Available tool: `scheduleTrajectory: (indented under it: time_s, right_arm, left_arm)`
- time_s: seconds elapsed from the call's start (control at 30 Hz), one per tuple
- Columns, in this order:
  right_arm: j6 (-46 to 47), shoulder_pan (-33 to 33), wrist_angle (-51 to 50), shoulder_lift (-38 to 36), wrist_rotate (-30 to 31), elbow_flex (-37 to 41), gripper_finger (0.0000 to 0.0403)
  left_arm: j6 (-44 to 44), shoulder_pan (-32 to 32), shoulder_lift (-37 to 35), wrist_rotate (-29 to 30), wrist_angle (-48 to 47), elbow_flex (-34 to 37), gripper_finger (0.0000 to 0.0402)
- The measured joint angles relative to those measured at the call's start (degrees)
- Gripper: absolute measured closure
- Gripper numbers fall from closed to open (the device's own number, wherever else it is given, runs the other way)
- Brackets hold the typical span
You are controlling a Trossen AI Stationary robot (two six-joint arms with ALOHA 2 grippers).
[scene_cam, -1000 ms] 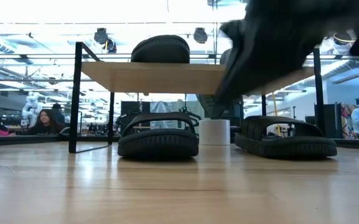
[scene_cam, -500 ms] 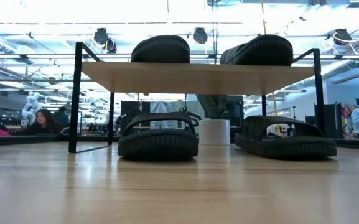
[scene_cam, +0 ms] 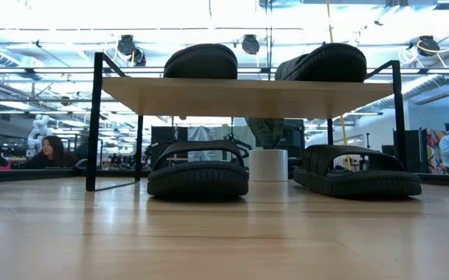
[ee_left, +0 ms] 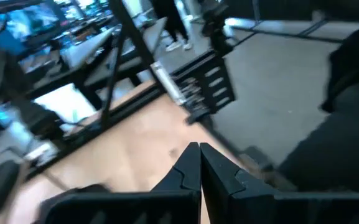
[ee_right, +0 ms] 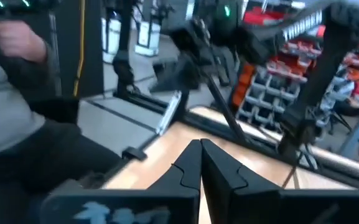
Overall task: Pick and place slides into the shelf
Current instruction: Put the black slide under the shelf
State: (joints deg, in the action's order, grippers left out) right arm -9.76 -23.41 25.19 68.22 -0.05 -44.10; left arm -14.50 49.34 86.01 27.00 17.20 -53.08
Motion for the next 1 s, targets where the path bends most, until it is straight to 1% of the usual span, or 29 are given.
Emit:
scheduleTrajectory:
  time_s: [0.07,0.13,0.2,0.3,0.37,0.47,0.57,0.67,0.73,0.87,0.93,1.0]
  right_arm:
    - [0.28,-1.51,-2.77,-3.80,1.97,0.00,0.0403]
    - [0.28,-4.35,-7.18,-7.34,6.21,-0.02,0.0403]
    - [0.57,-7.86,-11.36,-10.42,10.59,0.04,0.0403]
    - [0.81,-13.24,-11.37,-14.58,15.84,2.08,0.0403]
    - [1.14,-15.95,-11.43,-16.92,19.06,4.39,0.0403]
    - [1.53,-17.90,-10.68,-20.50,22.56,9.25,0.0403]
    - [1.47,-18.06,-9.04,-24.98,22.90,14.13,0.0403]
    - [-0.98,-17.22,-8.94,-30.53,27.02,18.33,0.0403]
    - [-2.26,-15.11,-9.02,-34.75,27.34,20.98,0.0403]
    - [1.69,-10.07,-9.50,-43.97,26.21,25.48,0.0403]
    - [2.48,-9.01,-10.10,-48.22,22.71,27.36,0.0403]
    - [3.09,-8.97,-11.53,-51.74,17.69,28.61,0.0403]
  left_arm:
    - [-1.29,-0.78,-0.86,1.73,-0.63,0.00,0.0400]
    - [-2.45,-0.08,-2.59,3.44,-2.61,0.00,0.0400]
    - [-2.90,1.74,-4.70,5.25,-6.06,0.01,0.0401]
    - [-3.53,5.33,-7.83,8.94,-7.66,2.02,0.0401]
    - [-4.45,7.32,-9.85,11.34,-5.58,5.28,0.0401]
    - [-4.92,8.48,-13.35,15.01,-0.28,11.94,0.0401]
    - [-5.10,8.50,-17.99,18.29,9.14,19.32,0.0401]
    - [-8.09,8.55,-23.95,19.47,16.07,25.87,0.0401]
    - [-10.64,8.36,-28.13,19.55,18.64,29.98,0.0401]
    - [-13.28,6.95,-36.04,18.94,25.09,37.08,0.0401]
    - [-13.34,6.86,-39.37,17.55,26.54,39.87,0.0401]
    - [-13.32,7.26,-42.30,16.39,26.93,41.67,0.0401]
